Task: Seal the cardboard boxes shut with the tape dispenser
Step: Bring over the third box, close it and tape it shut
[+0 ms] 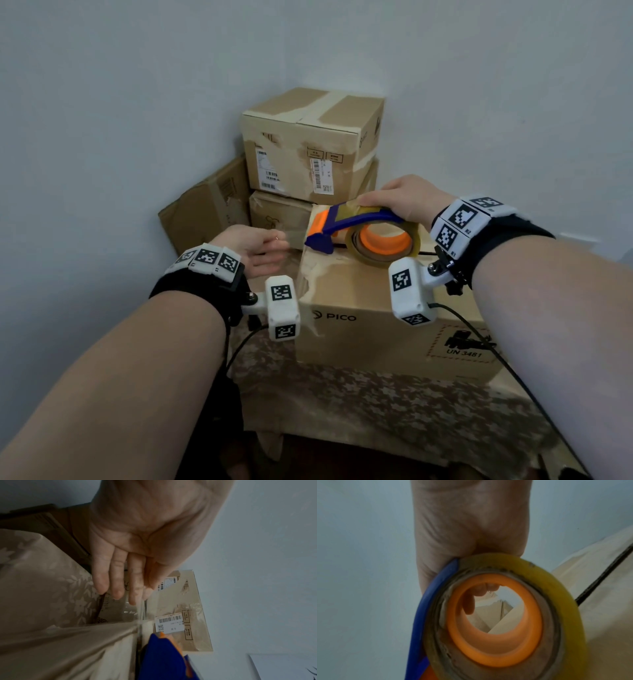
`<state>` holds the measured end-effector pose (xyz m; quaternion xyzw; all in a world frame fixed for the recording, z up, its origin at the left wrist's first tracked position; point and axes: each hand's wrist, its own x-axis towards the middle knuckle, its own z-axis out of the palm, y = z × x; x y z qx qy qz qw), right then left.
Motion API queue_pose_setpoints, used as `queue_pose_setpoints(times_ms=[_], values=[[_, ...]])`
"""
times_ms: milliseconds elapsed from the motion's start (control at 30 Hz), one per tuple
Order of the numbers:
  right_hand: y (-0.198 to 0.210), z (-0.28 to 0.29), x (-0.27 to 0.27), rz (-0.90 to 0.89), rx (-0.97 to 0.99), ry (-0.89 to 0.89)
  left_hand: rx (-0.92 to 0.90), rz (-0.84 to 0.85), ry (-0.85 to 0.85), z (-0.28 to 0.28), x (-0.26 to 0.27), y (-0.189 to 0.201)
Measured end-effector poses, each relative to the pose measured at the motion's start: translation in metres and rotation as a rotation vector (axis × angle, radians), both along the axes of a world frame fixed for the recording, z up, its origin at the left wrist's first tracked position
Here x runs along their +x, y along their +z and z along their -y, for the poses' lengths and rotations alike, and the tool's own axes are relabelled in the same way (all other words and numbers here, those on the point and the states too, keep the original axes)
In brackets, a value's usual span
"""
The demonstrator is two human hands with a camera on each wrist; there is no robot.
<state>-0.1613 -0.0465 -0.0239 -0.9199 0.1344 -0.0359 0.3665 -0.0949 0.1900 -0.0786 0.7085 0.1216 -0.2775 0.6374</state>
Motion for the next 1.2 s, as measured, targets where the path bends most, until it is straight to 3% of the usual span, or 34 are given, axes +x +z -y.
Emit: queue_pose_setpoints(times_ms=[600,700,900,1100,1200], values=[[0.008,-0.019,0.004,-0.03,-0.051,-0.052,-0.083,-0.043,-0.076,-0.012,0.006,-0.012],[0.016,-0.028,0.003,-0.078,-0.188,-0.043,-0.086,-0.034,-0.056,-0.015,0.007,-0.015],[0.019,-0.075,0.012,-0.145,-0.708,0.073,-0.126,0.001,-0.038,-0.015,0.012,-0.021],[0.007,-0.078,0.02,-0.089,-0.767,0.164,-0.132,0.09,-0.064,-0.015,0.013,-0.03],[0.004,-0.082,0.022,-0.093,-0.989,0.232,-0.1,0.13,-0.078,-0.013,0.013,-0.037]])
